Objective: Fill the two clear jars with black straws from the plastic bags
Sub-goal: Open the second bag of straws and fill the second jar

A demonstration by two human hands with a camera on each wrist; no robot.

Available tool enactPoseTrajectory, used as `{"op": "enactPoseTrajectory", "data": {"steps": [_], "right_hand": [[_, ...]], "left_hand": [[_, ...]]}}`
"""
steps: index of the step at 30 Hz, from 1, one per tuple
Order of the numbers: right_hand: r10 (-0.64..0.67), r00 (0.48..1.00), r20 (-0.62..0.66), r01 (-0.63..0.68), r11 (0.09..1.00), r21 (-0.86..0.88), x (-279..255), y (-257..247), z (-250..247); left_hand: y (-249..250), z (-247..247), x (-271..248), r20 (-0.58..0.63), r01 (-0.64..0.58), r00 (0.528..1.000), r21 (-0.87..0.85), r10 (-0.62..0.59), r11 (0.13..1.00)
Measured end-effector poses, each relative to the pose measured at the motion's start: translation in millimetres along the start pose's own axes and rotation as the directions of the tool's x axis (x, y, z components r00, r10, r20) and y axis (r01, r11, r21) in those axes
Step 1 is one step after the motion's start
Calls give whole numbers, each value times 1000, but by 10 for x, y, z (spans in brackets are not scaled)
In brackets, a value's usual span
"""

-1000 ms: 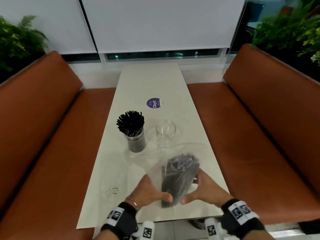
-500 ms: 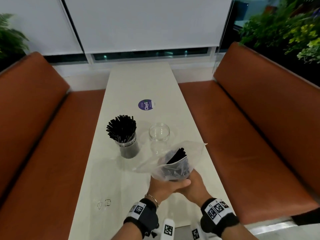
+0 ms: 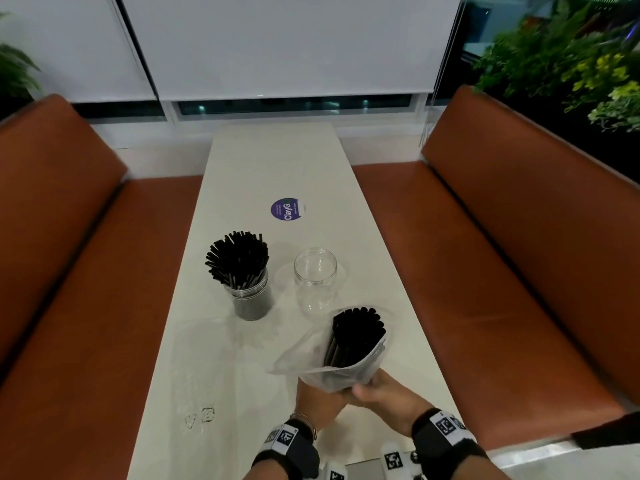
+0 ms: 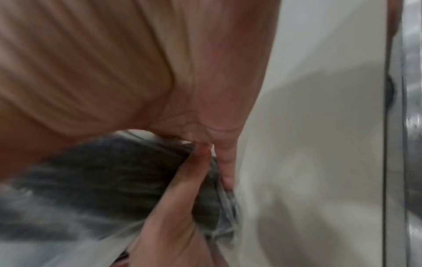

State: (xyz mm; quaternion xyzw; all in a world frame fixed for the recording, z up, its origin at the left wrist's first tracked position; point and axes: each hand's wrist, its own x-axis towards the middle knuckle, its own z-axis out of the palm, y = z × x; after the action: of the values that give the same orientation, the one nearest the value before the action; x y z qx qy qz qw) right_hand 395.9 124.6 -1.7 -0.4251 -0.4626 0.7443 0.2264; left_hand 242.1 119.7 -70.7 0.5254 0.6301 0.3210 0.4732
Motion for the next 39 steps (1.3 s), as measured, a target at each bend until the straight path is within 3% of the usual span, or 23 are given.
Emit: {"op": "enactPoseTrajectory", "data": {"steps": [3,7,11,14,17,22,26,29,36,39], "right_hand": [[6,990,-143,-3,1000,16,0,12,38],[-4,968,-252,23,997,72,-33,-152,132],[-45,936,-350,61,998,34,-30,-350,225],[-44,908,-417,53,999,11,7,-345,244],[-51,863,-503,63,998,6,28,-302,237],[-127,790,-600,120,991,-52,26,-390,157],[-162,794,-586,184,983,-22,29,-548,-58],[-198,836,-511,210,977,-36,45,-658,-186],[-227,835,-500,158,971,-178,114,-737,-207],[-215,870,-443,141,971,-196,81,-789,-213]], "left_hand": [[7,5,6,0,-36,999,71,36,997],[-70,1,75,-126,-38,991,63,46,997],[-150,27,104,-168,16,986,48,-8,999],[-102,-17,81,-124,41,991,-24,-44,999],[-115,-29,67,-22,51,998,-16,-52,999],[-197,-26,57,-148,58,987,-60,-66,997],[-138,-65,40,-141,10,990,-55,-18,998],[-172,-71,33,-117,46,992,-62,-53,997],[-218,-62,42,-107,88,990,-44,-92,995],[-199,-78,33,-104,67,992,-55,-72,996]]}}
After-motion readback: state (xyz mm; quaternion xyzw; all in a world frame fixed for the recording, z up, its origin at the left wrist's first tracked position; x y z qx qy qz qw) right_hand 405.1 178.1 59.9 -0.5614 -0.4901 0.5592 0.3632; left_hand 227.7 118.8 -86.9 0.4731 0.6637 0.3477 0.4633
